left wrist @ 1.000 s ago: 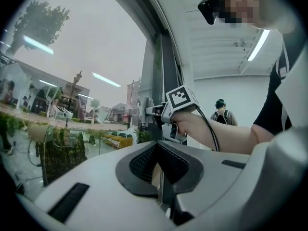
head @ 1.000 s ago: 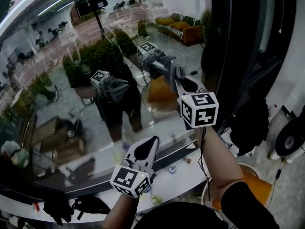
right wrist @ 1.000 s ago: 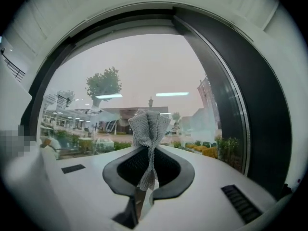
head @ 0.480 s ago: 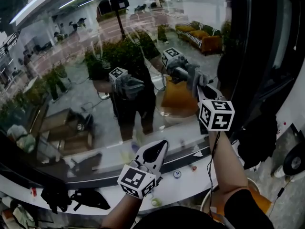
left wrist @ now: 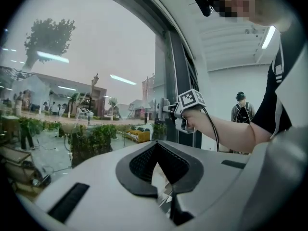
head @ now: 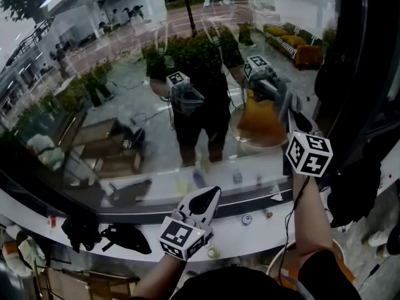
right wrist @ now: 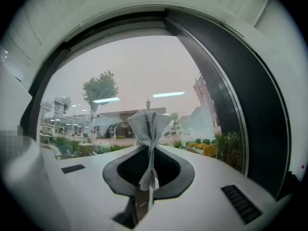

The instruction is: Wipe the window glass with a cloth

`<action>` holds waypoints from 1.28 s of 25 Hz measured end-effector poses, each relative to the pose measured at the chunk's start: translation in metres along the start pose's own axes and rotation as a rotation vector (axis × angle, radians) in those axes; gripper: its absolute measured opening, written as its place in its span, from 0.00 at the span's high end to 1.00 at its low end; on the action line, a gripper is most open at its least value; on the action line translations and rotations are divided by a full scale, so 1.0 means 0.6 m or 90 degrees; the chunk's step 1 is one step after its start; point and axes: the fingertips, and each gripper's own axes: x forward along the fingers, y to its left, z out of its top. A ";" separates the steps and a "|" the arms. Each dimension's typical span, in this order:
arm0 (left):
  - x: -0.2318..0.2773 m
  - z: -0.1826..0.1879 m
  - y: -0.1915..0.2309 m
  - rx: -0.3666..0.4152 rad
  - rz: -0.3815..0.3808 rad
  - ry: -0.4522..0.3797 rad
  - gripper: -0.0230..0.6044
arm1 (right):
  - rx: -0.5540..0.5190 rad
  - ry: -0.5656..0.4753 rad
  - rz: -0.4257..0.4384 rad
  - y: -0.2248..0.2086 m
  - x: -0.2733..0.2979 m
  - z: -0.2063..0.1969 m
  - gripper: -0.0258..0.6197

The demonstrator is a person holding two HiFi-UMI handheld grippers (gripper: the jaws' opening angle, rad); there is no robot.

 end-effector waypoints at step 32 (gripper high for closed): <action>-0.585 -0.194 0.009 -0.094 0.089 0.044 0.95 | 0.050 0.160 0.220 0.677 -0.559 -0.310 0.89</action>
